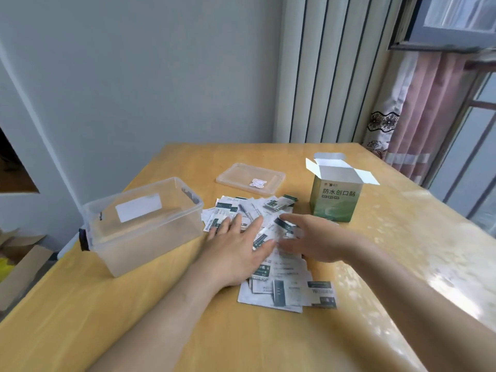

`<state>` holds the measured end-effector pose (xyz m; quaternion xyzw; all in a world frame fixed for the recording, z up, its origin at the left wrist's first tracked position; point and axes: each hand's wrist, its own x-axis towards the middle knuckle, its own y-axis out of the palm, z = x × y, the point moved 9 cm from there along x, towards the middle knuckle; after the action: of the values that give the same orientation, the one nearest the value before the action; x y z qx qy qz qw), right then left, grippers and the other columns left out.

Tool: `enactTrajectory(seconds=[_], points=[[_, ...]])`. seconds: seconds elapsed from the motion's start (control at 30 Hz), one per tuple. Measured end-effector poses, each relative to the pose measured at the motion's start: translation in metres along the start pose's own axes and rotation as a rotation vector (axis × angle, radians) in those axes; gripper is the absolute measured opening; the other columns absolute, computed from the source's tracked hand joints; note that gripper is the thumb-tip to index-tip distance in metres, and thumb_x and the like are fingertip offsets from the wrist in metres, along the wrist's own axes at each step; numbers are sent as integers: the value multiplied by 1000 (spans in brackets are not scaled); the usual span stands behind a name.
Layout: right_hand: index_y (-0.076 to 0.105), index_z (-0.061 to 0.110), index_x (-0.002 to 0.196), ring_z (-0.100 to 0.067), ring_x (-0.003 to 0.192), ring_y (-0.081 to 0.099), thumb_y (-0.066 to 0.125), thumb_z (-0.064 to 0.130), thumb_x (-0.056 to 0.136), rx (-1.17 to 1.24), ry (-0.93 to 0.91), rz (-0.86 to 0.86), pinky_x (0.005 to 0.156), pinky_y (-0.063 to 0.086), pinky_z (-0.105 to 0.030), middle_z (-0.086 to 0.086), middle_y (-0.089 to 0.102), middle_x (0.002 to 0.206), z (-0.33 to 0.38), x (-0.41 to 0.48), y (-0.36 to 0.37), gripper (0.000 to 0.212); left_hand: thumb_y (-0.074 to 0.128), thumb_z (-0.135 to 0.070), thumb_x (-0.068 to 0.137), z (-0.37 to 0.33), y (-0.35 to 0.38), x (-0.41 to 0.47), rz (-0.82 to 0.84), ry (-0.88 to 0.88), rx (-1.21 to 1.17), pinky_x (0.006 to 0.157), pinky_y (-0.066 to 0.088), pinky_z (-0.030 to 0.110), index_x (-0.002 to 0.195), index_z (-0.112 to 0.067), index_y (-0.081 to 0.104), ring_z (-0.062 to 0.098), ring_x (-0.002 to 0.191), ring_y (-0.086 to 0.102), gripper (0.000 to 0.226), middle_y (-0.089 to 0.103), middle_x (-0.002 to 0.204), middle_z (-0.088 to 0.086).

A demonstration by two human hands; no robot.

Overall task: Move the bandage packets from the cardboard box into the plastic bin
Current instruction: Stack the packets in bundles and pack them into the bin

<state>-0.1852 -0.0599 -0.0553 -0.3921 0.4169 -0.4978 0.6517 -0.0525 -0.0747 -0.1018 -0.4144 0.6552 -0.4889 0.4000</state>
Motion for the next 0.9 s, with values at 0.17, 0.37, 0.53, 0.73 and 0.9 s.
enactTrajectory(seconds=[0.17, 0.37, 0.53, 0.73, 0.9], points=[[54, 24, 130, -22, 117, 53, 60, 31, 91, 65, -42, -297, 86, 39, -27, -3, 59, 129, -12, 0, -3, 40, 36, -59, 95, -11, -27, -15, -255, 17, 42, 116, 18, 38, 146, -34, 32, 21, 144, 17, 58, 24, 157, 1], [67, 23, 109, -17, 111, 55, 63, 26, 89, 108, -173, -441, 91, 41, -28, 3, 61, 117, -13, -7, -23, 20, 60, -39, 90, -9, -49, -21, -484, 34, -229, 82, 40, 28, 104, -29, 66, 13, 102, 52, 19, 61, 102, -11], [60, 36, 93, -6, 85, 59, 82, 54, 62, 16, -252, 166, 77, 53, -30, 16, 61, 93, 10, -43, 0, 42, 63, -31, 91, 6, -57, -21, -526, -15, -472, 59, 38, 27, 86, -22, 69, 12, 68, 56, 12, 65, 74, -10], [61, 27, 92, -11, 69, 54, 82, 46, 66, -219, -223, 254, 58, 46, -32, 11, 57, 75, 19, -44, 29, 39, 67, -27, 89, 10, -47, -16, -348, 12, -776, 67, 52, 35, 75, -17, 72, 9, 61, 55, 18, 64, 63, -11], [63, 21, 83, -8, 56, 45, 79, 31, 74, -160, -217, 186, 54, 40, -29, 8, 55, 66, 7, -38, 20, 21, 67, -21, 90, -1, -46, -19, -215, 103, -830, 67, 42, 30, 84, -22, 70, 16, 65, 51, 7, 64, 68, 2]])
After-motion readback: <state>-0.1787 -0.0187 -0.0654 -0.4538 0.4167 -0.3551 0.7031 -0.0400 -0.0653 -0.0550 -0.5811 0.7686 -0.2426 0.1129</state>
